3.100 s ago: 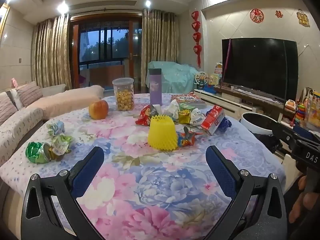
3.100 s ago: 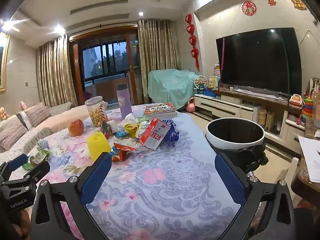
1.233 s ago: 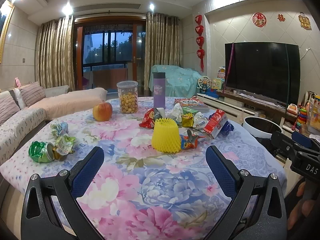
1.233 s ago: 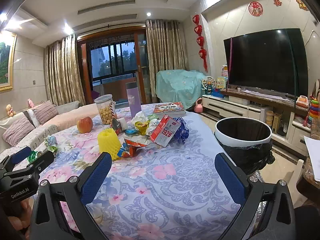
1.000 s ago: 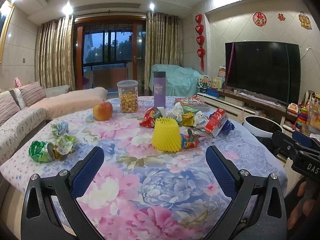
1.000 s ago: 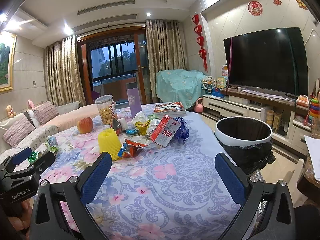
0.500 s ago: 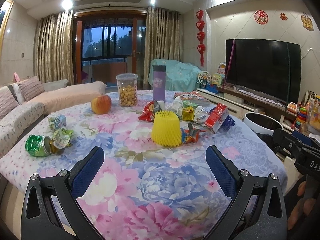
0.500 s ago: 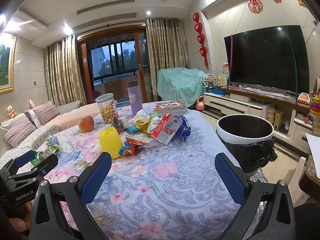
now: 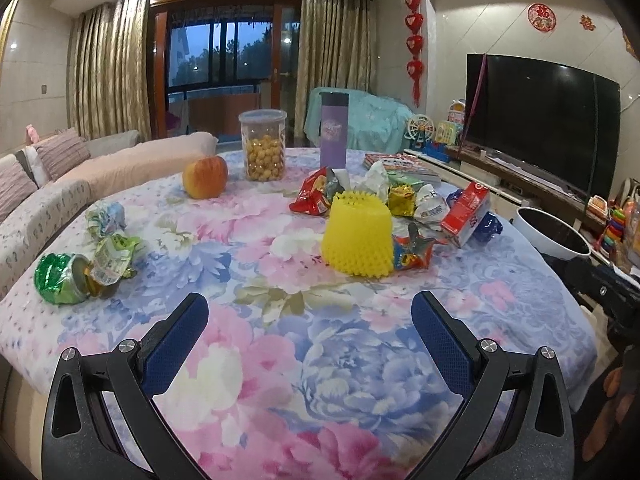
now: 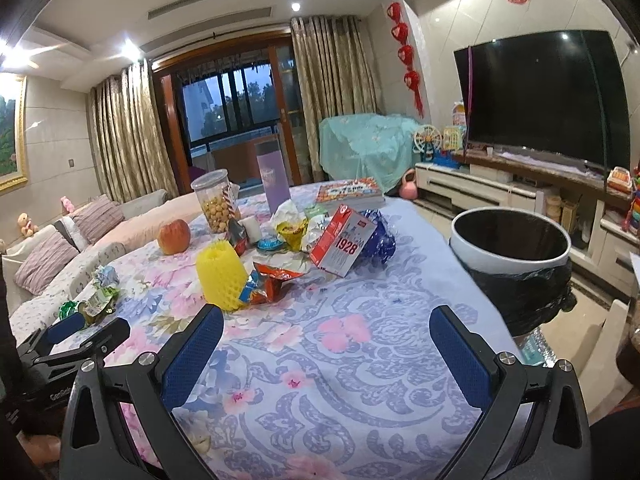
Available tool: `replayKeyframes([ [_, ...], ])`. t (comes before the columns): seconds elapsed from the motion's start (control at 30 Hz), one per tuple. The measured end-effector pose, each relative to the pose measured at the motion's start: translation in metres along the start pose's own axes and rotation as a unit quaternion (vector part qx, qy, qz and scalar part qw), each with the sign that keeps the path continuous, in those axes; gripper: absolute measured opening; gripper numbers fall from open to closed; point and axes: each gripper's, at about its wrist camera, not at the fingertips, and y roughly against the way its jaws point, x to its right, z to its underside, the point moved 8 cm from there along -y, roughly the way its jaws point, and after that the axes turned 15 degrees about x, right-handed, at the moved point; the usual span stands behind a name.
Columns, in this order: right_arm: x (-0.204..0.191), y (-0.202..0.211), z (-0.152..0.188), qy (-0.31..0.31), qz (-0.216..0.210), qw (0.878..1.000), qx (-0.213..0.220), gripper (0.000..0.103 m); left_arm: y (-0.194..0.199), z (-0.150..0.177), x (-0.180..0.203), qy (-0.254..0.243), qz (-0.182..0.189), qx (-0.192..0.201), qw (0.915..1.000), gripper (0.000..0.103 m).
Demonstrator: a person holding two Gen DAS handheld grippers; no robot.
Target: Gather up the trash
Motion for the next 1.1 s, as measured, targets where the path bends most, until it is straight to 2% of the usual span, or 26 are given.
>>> replayKeyframes([
  [0.5, 0.003, -0.061, 0.016, -0.044, -0.016, 0.996, -0.075, 0.101, -0.066, 0.000, 0.009, 0.015, 0.053, -0.055, 0.9969, 0.102],
  [0.83, -0.008, -0.108, 0.029, -0.077, -0.056, 0.987, -0.132, 0.078, -0.111, 0.000, 0.021, 0.022, 0.082, -0.090, 0.9923, 0.093],
  [0.97, -0.012, -0.121, 0.028, -0.082, -0.067, 0.984, -0.140, 0.075, -0.122, 0.001, 0.027, 0.022, 0.092, -0.101, 0.9904, 0.083],
  [1.03, -0.013, -0.126, 0.029, -0.089, -0.073, 0.983, -0.146, 0.075, -0.128, 0.003, 0.030, 0.021, 0.096, -0.108, 0.9893, 0.075],
  [1.1, -0.014, -0.132, 0.030, -0.096, -0.078, 0.981, -0.152, 0.074, -0.135, 0.008, 0.031, 0.023, 0.104, -0.119, 0.9871, 0.059],
])
